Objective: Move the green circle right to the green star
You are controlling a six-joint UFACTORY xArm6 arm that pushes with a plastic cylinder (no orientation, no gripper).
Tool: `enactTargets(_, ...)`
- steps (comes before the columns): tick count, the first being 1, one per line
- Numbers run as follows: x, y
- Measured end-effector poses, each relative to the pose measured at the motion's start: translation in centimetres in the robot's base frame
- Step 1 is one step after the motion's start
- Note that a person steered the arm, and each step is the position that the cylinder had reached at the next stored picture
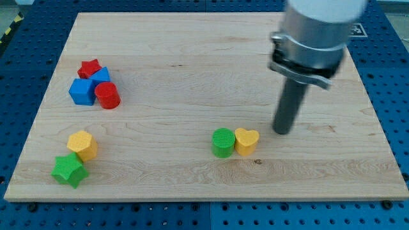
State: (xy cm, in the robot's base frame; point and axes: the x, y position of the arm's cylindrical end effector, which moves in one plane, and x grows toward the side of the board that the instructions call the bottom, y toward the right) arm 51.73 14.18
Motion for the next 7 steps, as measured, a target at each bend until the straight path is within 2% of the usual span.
enactTargets(1, 0.1, 0.6)
enactTargets(2, 2.2, -0.1)
enactTargets(7, 2.6, -12.9)
